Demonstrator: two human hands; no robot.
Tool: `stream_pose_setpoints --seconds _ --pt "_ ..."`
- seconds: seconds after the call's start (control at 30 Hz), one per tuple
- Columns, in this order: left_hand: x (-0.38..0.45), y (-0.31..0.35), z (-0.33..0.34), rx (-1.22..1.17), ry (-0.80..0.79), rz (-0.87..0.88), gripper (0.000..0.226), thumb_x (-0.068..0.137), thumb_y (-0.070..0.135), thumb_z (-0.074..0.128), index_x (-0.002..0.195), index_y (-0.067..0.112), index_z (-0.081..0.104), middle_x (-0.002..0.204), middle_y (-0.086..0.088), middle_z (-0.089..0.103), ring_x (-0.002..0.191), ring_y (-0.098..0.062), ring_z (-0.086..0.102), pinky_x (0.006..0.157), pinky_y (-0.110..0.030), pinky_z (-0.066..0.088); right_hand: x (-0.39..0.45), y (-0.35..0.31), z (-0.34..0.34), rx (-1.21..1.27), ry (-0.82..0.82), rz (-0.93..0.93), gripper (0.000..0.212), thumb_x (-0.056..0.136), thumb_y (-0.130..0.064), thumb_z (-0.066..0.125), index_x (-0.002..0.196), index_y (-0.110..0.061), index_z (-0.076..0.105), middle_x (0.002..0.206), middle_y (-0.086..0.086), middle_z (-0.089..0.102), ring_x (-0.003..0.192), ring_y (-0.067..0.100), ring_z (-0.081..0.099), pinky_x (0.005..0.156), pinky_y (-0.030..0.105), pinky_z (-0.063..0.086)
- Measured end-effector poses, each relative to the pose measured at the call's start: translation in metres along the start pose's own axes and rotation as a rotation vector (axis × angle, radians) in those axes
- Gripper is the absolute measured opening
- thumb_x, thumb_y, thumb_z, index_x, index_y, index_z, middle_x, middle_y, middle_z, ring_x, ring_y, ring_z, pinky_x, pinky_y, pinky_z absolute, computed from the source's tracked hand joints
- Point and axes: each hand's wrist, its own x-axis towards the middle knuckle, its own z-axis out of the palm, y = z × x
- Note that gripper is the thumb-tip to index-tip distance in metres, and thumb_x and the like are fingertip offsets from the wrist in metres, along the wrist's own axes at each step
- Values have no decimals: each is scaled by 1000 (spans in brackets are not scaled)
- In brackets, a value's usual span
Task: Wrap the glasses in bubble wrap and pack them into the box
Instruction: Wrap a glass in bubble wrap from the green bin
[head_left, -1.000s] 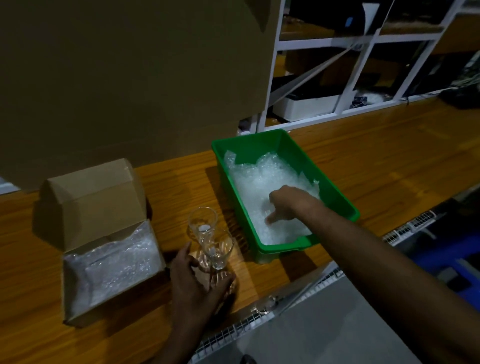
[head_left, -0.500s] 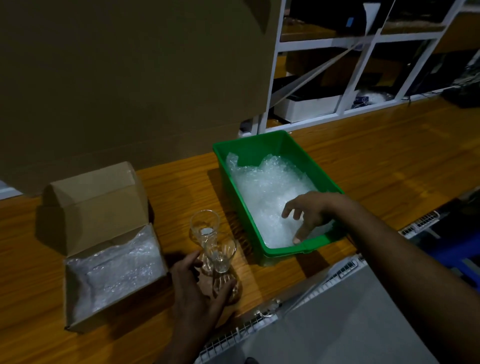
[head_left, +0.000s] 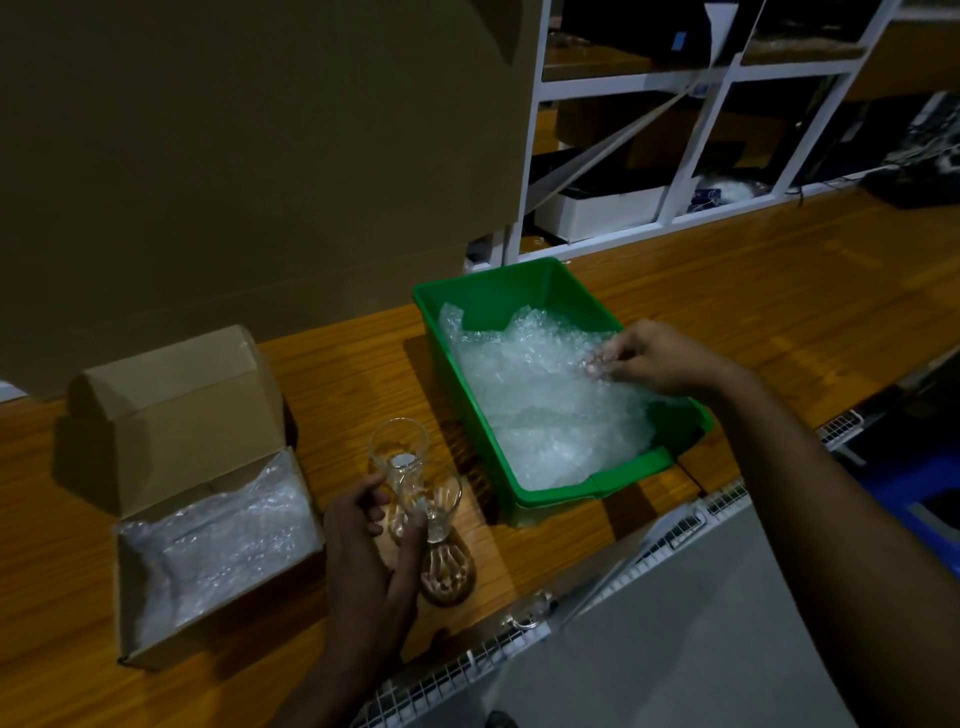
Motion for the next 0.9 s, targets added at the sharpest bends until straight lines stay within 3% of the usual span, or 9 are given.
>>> stream_pose_setpoints --seconds 0.1,0.23,0.33,0.4,0.5,0.57,0.67,0.8,0.9 --pt "21 16 -2 0 -2 58 33 92 42 54 123 33 48 105 2 54 94 -19 57 76 -36 49 -8 0 -2 204 86 -33 9 92 -19 66 86 -23 72 93 -3 71 91 14 65 73 30 49" --pt "52 47 1 -31 -60 129 15 93 36 54 103 27 60 94 11 60 86 -9 59 68 -29 49 -14 -1 5 268 255 -120 13 85 -14 73 83 -27 71 91 -14 70 90 -2 64 75 19 49" --pt "67 63 5 -50 -106 143 13 92 30 59 104 26 61 90 10 62 83 -10 60 66 -24 48 -16 -4 12 293 361 -145 13 78 -18 80 81 -29 73 89 -13 73 95 6 67 82 30 56" --pt "74 70 7 -145 -162 61 18 90 30 61 108 28 60 82 7 64 77 -12 62 62 -27 50 -26 -11 20 236 425 -188 14 76 -22 81 80 -32 73 86 -13 73 90 3 68 83 35 59" --pt "82 78 8 -267 -266 -39 23 96 27 63 118 27 57 82 -3 70 74 -18 68 62 -33 55 -51 -31 39 95 517 -383 13 76 -36 77 82 -42 68 89 -23 69 90 -5 65 81 28 58" --pt "89 76 10 -378 -305 -206 24 100 26 57 124 24 55 88 -9 71 75 -21 69 63 -35 55 -62 -39 57 -96 443 -421 4 80 -42 74 83 -41 71 103 -22 71 99 0 62 85 32 54" --pt "98 65 15 -458 -367 -418 34 98 28 59 131 23 52 98 -15 72 78 -24 70 64 -37 56 -66 -32 85 -222 326 -303 6 89 -38 72 88 -34 76 114 -18 71 107 4 59 88 32 52" --pt "100 54 20 -407 -418 -346 33 91 9 69 122 20 63 94 -20 71 77 -23 67 64 -27 55 -65 -22 89 121 351 -167 9 91 -27 71 84 -26 77 94 -15 76 89 -2 67 82 27 56" --pt "101 53 24 -338 -394 -296 25 89 6 71 112 16 70 91 -17 72 75 -16 67 65 -24 53 -57 -16 74 524 444 23 15 100 -10 57 89 -13 67 95 1 77 83 12 74 78 39 61"
